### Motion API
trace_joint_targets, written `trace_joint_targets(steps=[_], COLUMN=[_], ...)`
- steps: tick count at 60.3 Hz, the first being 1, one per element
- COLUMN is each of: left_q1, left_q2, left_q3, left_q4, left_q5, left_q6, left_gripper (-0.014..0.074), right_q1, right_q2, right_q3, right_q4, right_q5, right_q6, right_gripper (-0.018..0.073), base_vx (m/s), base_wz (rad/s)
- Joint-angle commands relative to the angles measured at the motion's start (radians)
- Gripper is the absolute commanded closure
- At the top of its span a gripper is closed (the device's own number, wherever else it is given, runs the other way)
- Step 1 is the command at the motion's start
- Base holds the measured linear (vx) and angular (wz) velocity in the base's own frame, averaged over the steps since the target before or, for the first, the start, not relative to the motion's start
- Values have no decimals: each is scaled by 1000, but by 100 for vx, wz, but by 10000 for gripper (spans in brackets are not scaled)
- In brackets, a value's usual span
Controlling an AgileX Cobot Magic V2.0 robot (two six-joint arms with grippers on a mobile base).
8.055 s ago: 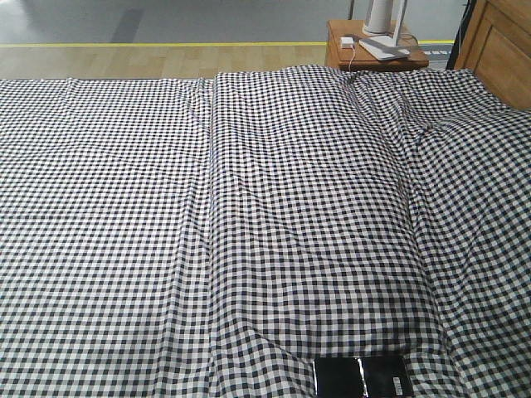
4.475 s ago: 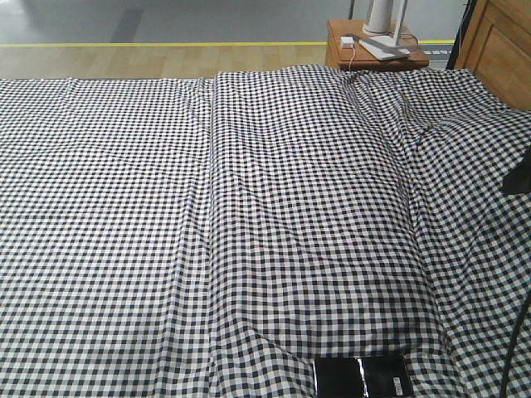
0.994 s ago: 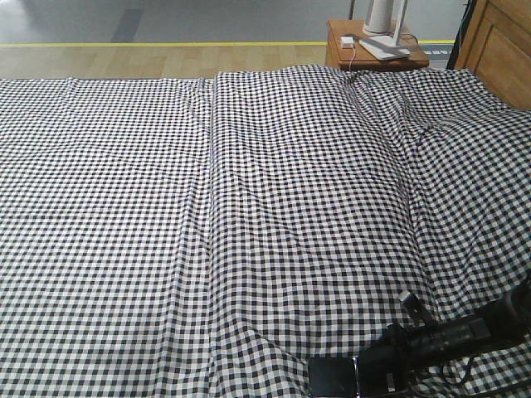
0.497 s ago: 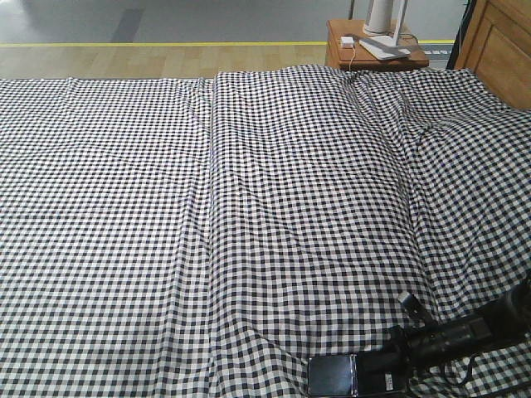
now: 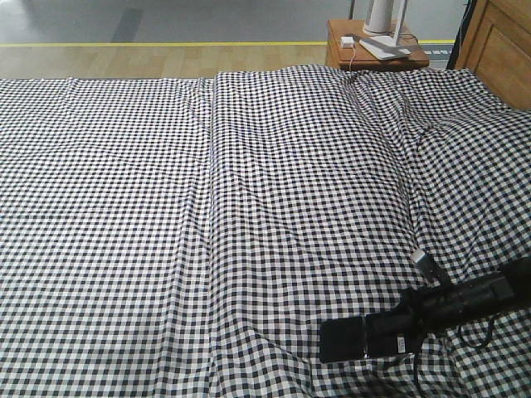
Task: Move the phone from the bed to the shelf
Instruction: 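Close the right gripper on the phone and lift it off the bed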
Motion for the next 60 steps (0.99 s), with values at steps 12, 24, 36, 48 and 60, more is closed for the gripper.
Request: trace_joint_targets(steps=[12,24,36,48,60], left_q1=[0,0,0,0,0], left_q2=[-11,-11,-11,-11,-11], left_q3=[-26,-26,-26,-26,-26], left_q4=[-5,-5,-5,-5,-5], left_q5=[-71,-71,-71,-71,-71], left_q6=[-4,-4,-4,-4,-4], left_gripper=[596,596,596,596,596], right_q1=[2,41,150,269,374], right_q2=[-320,-496,-658,-777,-876], right_q3=[81,86,86,86,86], right_q4=[24,16,13,13,17], right_q5=[165,165,165,163,163], right_q6=[12,59,77,102,128], right_gripper=[561,561,561,561,561], base_vx=[0,0,0,0,0], base_wz=[0,0,0,0,0])
